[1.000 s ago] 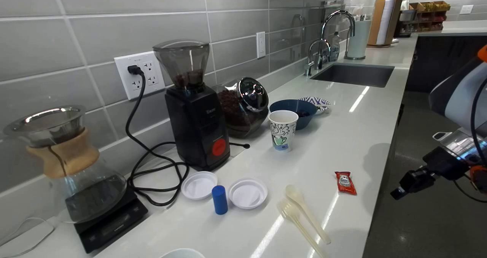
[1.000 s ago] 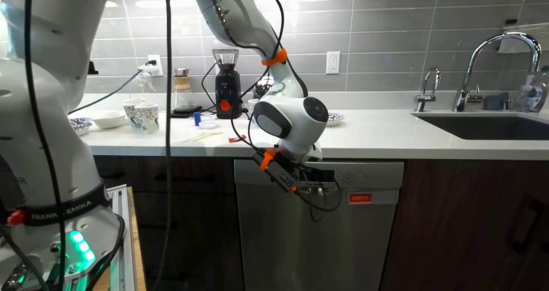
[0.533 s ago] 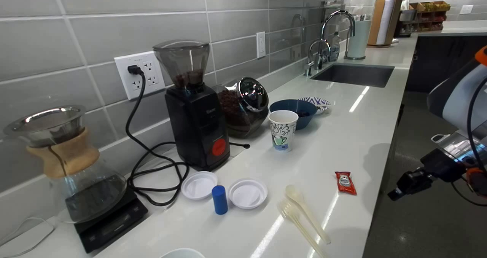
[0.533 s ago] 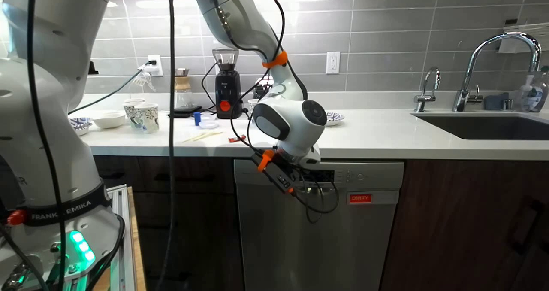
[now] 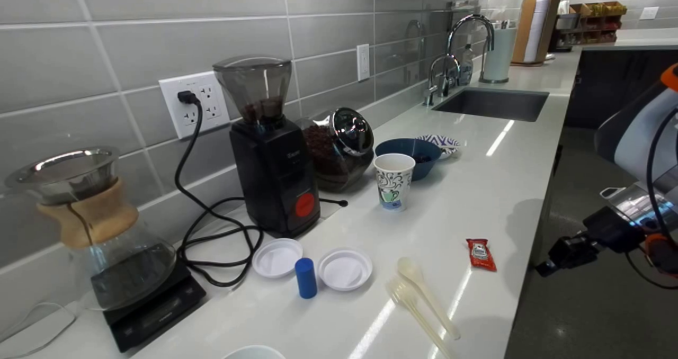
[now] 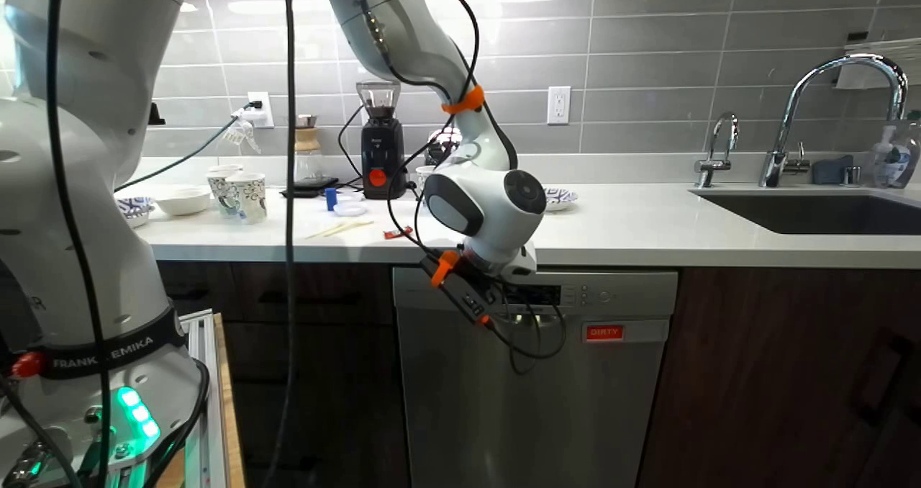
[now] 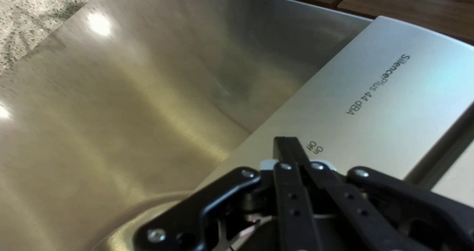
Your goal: Press a button on the dishwasher
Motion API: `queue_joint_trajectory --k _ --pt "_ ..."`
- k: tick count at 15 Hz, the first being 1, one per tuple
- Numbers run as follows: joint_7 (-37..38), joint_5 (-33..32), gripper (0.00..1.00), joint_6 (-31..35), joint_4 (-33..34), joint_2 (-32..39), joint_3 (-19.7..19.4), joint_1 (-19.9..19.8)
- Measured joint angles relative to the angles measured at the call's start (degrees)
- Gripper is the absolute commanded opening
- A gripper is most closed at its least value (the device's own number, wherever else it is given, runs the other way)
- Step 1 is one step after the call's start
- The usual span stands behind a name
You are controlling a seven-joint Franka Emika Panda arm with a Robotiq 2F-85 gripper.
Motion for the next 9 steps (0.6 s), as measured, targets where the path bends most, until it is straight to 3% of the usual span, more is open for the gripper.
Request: queue_joint_trajectory --k 5,9 --pt "-5.8 4.9 0.00 -0.1 -0.8 0.1 0.1 -0.5" --pt "-15.8 8.4 0.00 -0.2 -1.5 0.1 0.1 -0.8"
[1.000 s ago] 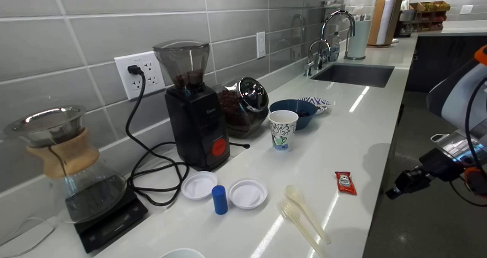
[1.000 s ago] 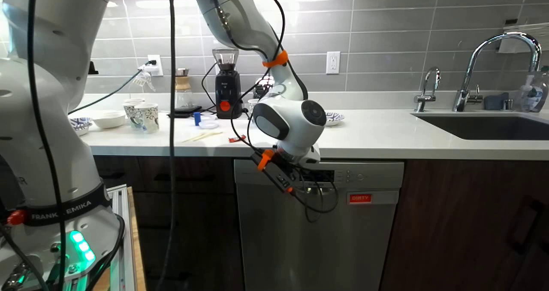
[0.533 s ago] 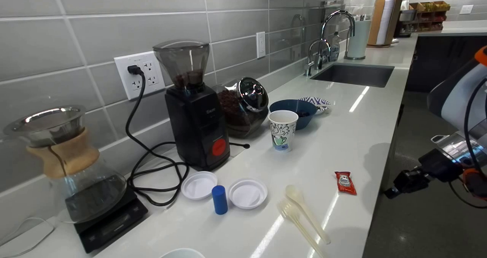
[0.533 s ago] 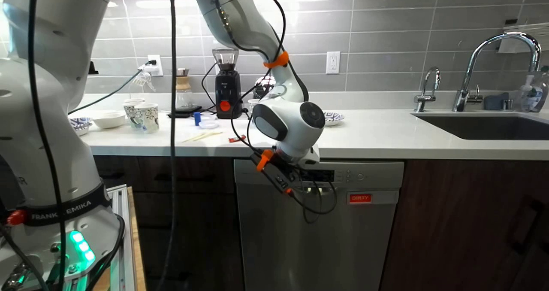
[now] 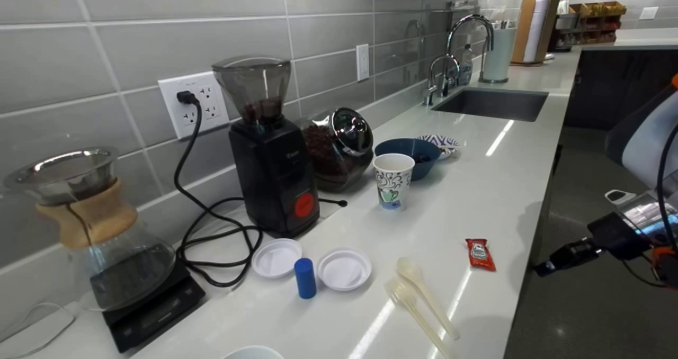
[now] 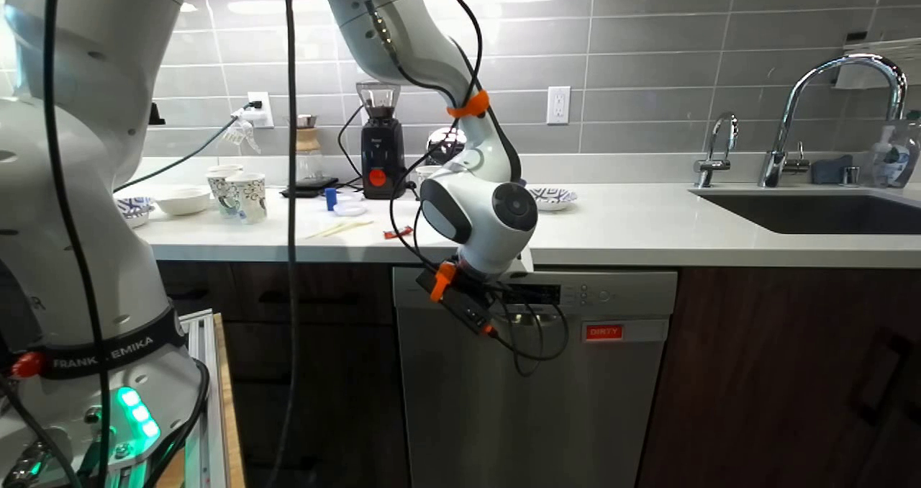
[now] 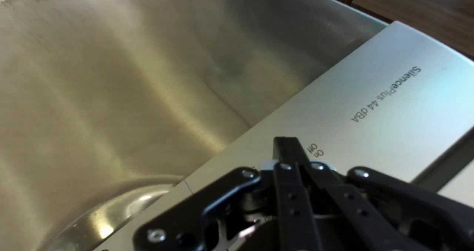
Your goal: Press a button on the dishwasher
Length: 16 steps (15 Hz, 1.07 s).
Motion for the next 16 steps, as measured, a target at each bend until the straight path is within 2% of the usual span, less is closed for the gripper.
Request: queue_joint_trajectory --k 4,7,12,16 --pt "-8.2 -1.5 0.00 1.1 0.1 -0.3 -0.2 0.9" --pt "-9.6 -5.0 0.00 3.3 0.1 -1.0 -0.2 2.4" --pt "-8.6 -10.1 0.00 7.2 -0.3 -2.1 -0.1 4.6" --pt "-1.7 -15.7 0.00 7.2 -0.5 -3.3 -0.2 5.2"
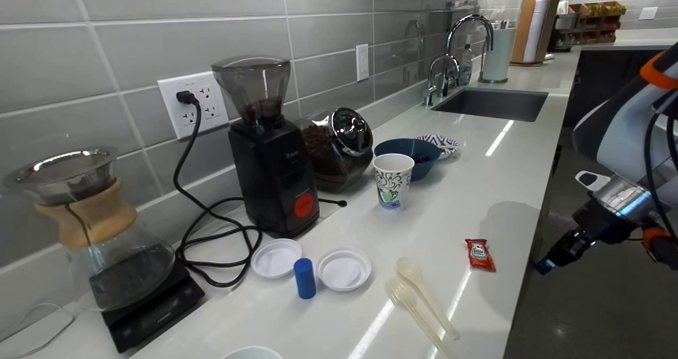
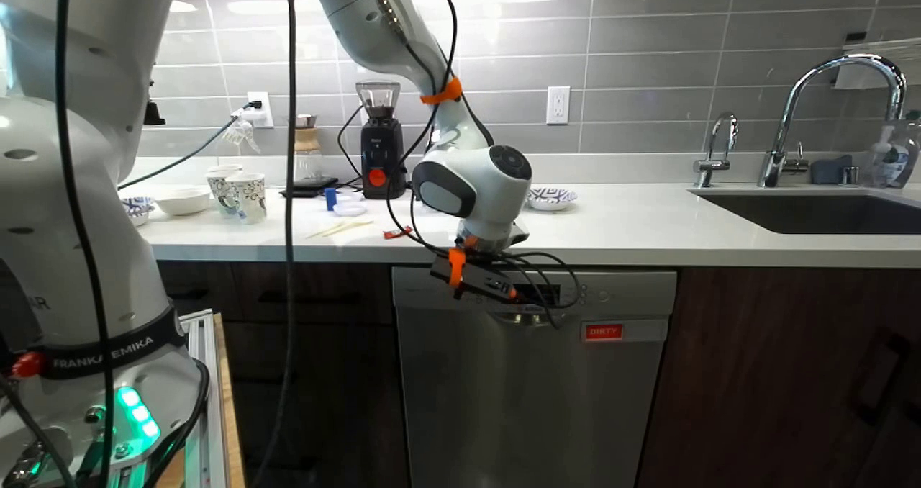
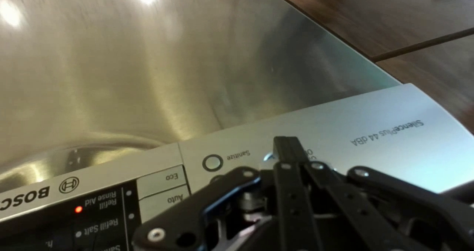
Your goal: Press a button on the dishwasher
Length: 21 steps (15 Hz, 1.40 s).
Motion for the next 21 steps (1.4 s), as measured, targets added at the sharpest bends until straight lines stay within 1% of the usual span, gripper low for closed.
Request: queue_joint_trajectory --k 3,6,9,11,13,14,15,16,18,19,21 --pt "8.8 -6.8 0.00 -3.4 -0.6 -3.5 -0.7 0.1" --pt "20.1 -18.3 0.00 -6.4 -2.1 -8.2 -3.2 0.1" --pt "29.8 -29.8 0.00 -9.1 -3.2 -12.1 -5.6 -0.3" --pt "34.7 -34.7 0.00 -11.2 -3.2 -14.4 -6.5 -0.8" --pt "38.5 -37.3 0.00 -13.0 -3.1 -16.9 -7.1 -1.4" --pt "40.1 -37.6 0.26 -13.5 -3.1 -18.2 -7.3 -1.7" --pt "41.6 -37.6 0.27 -13.8 -3.0 -19.5 -7.4 -2.1" --pt "42.9 -37.5 0.32 -13.8 -3.0 -20.8 -7.5 -2.4" --pt "45.5 -36.7 0.46 -12.5 -3.0 -23.4 -7.8 -2.9" --pt "46.2 -35.5 0.54 -11.8 -3.1 -24.7 -8.0 -3.0" --pt "47.6 -32.3 0.66 -11.2 -3.5 -27.1 -8.3 -3.1"
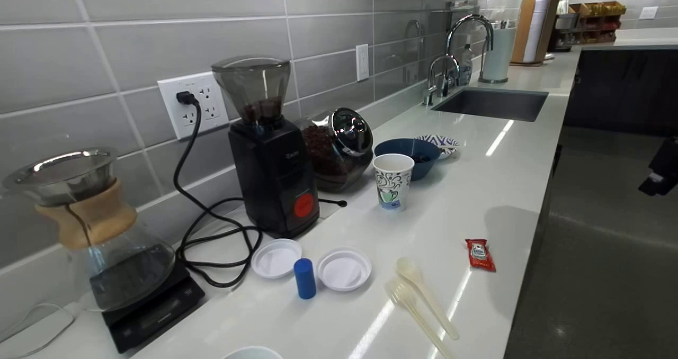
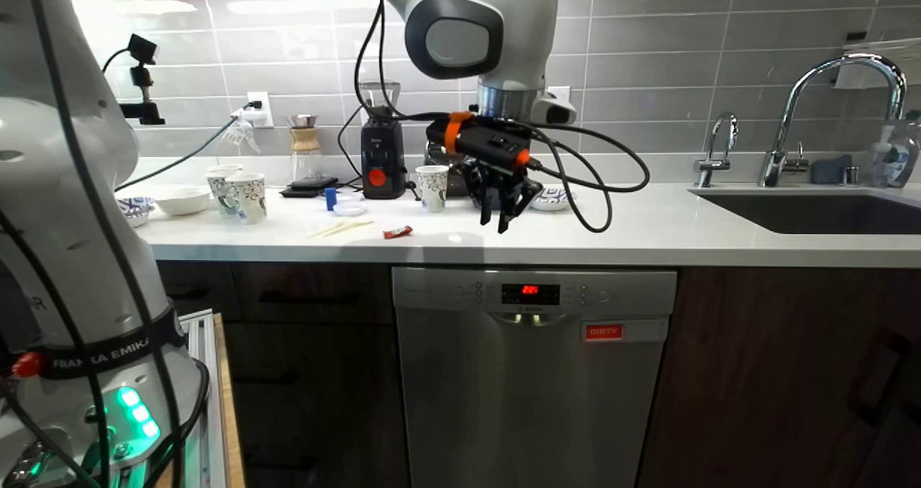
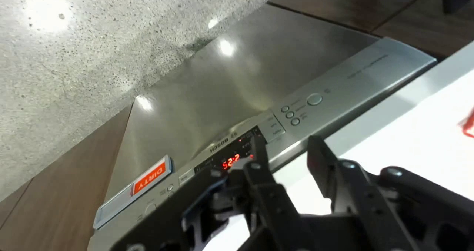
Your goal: Press a button on the dishwasher
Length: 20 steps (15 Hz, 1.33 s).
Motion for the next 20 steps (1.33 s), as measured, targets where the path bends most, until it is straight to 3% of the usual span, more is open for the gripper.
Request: queue_joint_trajectory --k 5,6,7,9,20 --pt "1.0 3.9 0.99 0.8 -4.9 -5.8 -1.5 0.0" --pt "1.0 3.8 1.00 0.9 -6.3 -7.1 -2.2 0.0" --pt "1.0 3.8 0.90 1.4 -7.7 -8.2 -3.1 -0.2" --pt "0.8 3.9 1.00 1.9 -9.8 -10.6 -4.9 -0.4" --pt "0.8 3.9 1.00 2.2 -11.5 -12.7 -5.6 -0.5"
